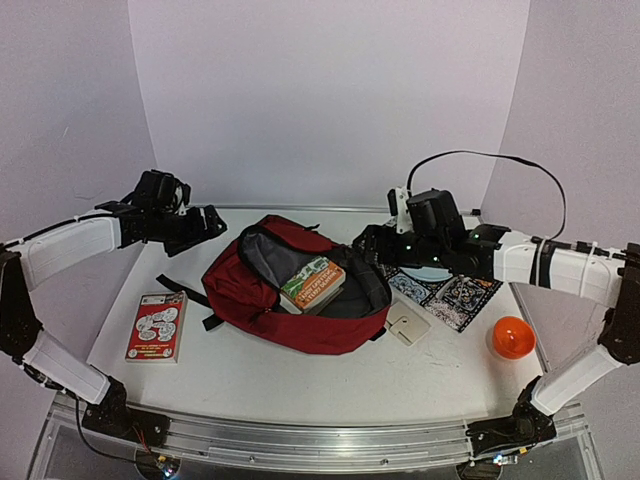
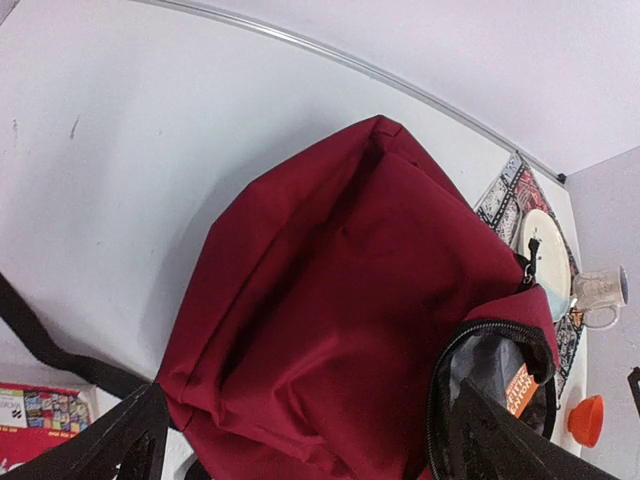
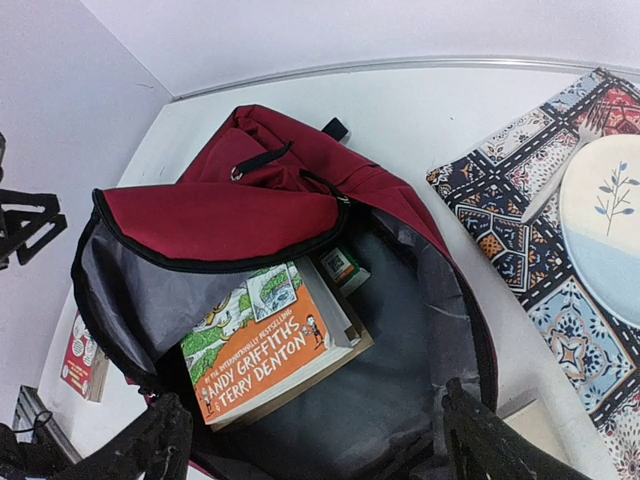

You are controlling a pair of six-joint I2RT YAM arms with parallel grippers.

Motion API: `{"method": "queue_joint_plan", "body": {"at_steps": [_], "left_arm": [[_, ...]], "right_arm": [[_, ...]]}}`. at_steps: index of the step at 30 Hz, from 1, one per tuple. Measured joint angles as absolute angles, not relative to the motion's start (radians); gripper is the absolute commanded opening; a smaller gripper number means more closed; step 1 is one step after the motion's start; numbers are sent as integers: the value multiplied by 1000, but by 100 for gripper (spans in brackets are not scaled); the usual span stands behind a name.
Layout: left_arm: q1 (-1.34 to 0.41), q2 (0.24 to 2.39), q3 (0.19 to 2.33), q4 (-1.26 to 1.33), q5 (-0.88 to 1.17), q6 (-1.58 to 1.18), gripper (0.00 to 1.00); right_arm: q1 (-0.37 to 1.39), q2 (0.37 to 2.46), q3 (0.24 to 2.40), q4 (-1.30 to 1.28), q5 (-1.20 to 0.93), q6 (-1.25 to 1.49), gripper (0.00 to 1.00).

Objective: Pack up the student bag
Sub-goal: Place the student bag at the center of the board, then pick up the book at the center of the board.

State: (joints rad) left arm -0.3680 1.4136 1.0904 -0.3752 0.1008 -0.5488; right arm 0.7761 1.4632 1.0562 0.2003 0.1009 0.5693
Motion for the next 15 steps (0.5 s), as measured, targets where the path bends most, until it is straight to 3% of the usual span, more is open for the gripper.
{"method": "queue_joint_plan", "body": {"at_steps": [15], "left_arm": [[-361,1415,904,-618,-60,-593,89]], "right_arm": [[776,1445,1009,202,129,527,87]]}}
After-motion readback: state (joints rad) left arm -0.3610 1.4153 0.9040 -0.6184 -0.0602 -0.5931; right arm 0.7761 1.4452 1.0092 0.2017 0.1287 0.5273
